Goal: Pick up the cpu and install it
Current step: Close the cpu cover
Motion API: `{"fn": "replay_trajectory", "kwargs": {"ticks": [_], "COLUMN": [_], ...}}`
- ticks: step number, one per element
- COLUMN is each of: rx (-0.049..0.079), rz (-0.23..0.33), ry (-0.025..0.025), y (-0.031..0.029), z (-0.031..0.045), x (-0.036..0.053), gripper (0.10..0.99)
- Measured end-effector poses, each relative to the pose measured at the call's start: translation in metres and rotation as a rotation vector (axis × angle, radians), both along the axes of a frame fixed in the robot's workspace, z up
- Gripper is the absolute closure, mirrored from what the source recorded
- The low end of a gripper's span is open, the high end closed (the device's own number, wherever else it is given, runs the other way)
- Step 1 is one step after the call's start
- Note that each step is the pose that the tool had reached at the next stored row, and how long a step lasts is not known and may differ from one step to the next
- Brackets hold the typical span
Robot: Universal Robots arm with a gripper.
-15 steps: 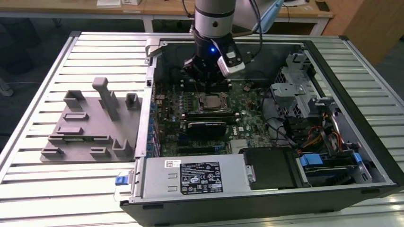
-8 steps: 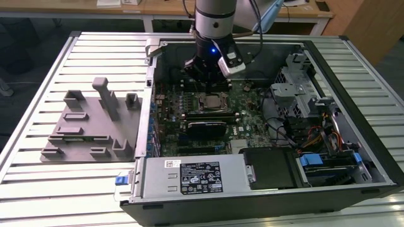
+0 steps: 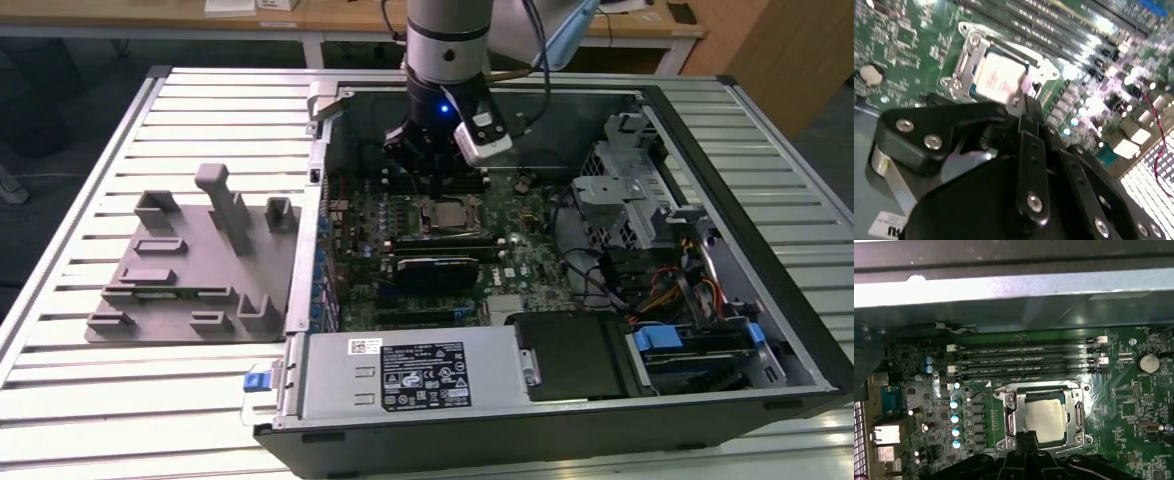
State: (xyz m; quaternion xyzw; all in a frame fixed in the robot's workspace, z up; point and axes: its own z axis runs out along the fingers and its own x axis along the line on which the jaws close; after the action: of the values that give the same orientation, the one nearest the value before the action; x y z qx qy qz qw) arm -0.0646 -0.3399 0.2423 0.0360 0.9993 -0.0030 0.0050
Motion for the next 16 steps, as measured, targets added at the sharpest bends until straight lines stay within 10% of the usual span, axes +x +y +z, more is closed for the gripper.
{"fn": "replay_trajectory", "kwargs": {"ticks": [16], "rx": [0.000], "rz": [0.000], "ry": [-0.0002], "y": [0.0000], "z": [-0.0146], "x": [-0.0003], "gripper": [0.980]}}
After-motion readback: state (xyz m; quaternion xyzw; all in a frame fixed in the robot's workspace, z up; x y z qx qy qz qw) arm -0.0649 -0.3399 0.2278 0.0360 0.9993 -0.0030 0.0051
